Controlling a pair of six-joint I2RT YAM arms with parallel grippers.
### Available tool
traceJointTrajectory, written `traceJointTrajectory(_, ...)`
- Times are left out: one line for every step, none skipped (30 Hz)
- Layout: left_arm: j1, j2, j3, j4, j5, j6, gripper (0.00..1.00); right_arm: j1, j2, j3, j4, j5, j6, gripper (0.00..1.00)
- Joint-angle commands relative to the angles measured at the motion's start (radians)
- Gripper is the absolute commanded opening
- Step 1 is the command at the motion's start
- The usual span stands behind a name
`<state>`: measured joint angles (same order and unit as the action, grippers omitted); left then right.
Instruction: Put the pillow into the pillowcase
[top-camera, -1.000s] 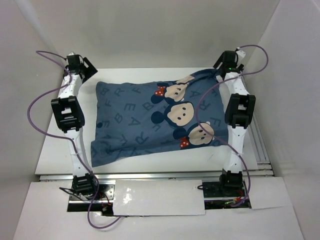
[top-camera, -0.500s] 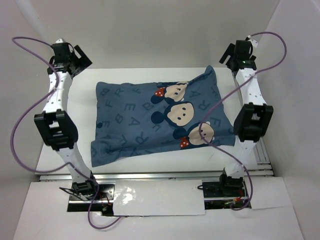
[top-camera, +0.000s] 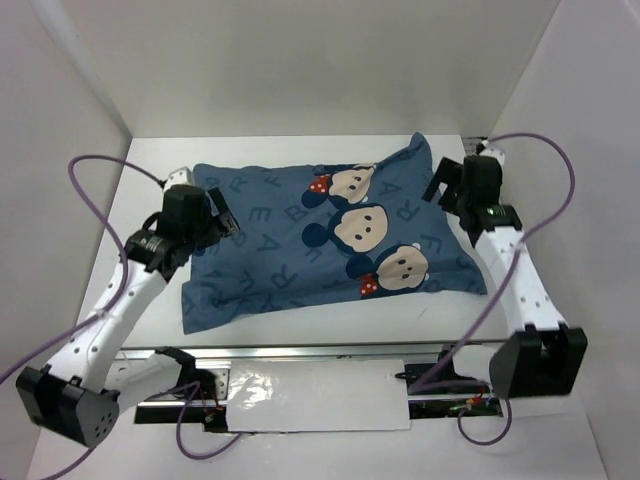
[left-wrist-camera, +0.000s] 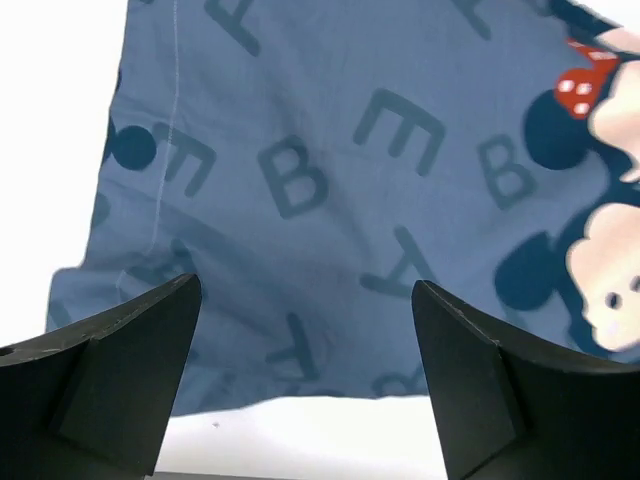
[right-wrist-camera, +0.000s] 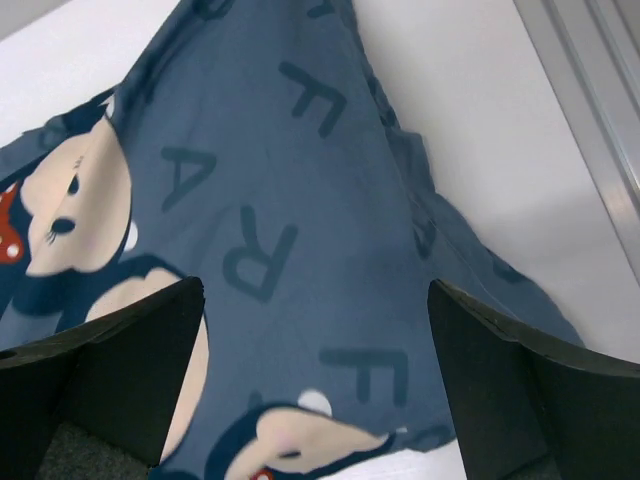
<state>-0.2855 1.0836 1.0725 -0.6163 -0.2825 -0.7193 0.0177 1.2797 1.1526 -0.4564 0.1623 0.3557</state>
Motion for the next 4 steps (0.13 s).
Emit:
traceJointTrajectory(-0.044,-0.065,-0.016,0.049,-0.081,-0.058,1.0,0.016,-0.158,-0.099,0.125,-0.03,0.015,1.0)
traceJointTrajectory(-0.044,-0.065,0.007,0.021,-0.098,-0.058,1.0,0.016,-0.18,-0.122,0.142,-0.041,0.015,1.0)
traceJointTrajectory(-0.062,-0.038,0.053,-0.009,-0.113,-0.058,1.0,0.016,-0.216,-0.161,0.165,-0.056,0.026,1.0)
traceJointTrajectory(-0.075,-0.022,0.076,-0.037,-0.128,-0.058,1.0,0.016,-0.227,-0.172,0.165,-0.056,0.026,1.0)
